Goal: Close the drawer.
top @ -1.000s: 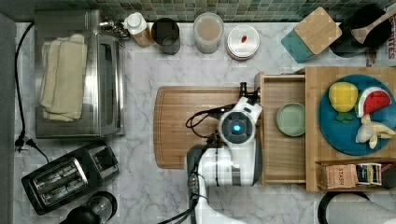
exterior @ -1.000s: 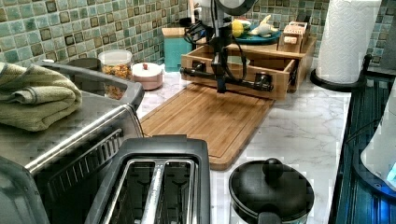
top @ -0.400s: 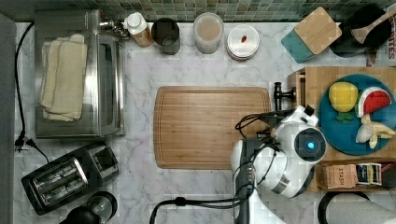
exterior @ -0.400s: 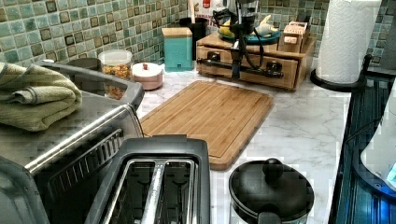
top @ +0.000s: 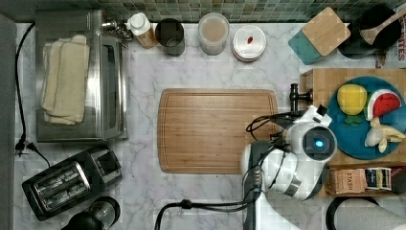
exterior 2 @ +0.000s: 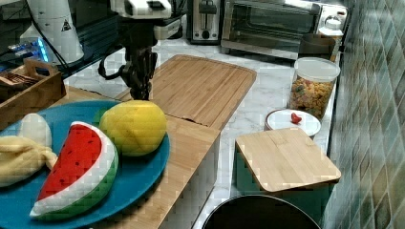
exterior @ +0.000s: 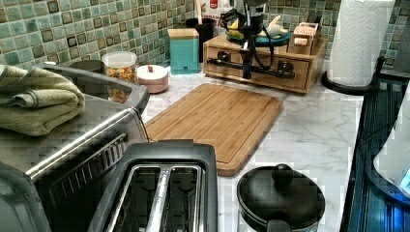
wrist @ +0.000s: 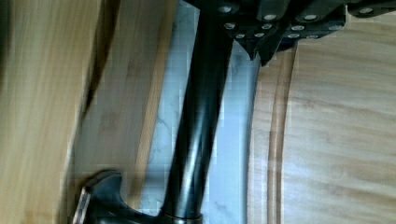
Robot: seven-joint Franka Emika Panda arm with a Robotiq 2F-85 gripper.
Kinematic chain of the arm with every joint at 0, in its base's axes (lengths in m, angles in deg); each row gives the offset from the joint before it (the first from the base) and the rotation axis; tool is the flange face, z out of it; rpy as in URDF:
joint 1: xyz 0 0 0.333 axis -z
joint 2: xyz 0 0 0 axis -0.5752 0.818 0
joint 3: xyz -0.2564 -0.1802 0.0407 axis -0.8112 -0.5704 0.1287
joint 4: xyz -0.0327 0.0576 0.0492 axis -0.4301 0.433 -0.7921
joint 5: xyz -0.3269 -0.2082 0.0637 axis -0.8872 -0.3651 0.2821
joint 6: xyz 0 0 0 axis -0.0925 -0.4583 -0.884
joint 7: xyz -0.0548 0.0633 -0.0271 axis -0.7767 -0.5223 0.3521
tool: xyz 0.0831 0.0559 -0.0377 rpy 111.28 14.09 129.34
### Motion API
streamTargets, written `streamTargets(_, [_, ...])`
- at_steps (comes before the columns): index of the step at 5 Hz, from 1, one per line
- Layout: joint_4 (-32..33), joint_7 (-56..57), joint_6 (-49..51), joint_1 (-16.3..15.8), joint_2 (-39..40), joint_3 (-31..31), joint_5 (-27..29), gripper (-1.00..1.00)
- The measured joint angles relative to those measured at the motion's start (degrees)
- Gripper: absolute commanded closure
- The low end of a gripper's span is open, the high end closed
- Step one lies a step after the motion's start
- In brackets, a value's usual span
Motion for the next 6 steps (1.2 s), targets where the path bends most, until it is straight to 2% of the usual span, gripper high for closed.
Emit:
streamTargets(1, [0.22, -2.46, -1.9, -0.36, -0.64, -0.11, -2.89, 1.0])
streamTargets(6, [0.22, -2.46, -2.01, -0.34, -0.7, -0.31, -3.0, 1.0])
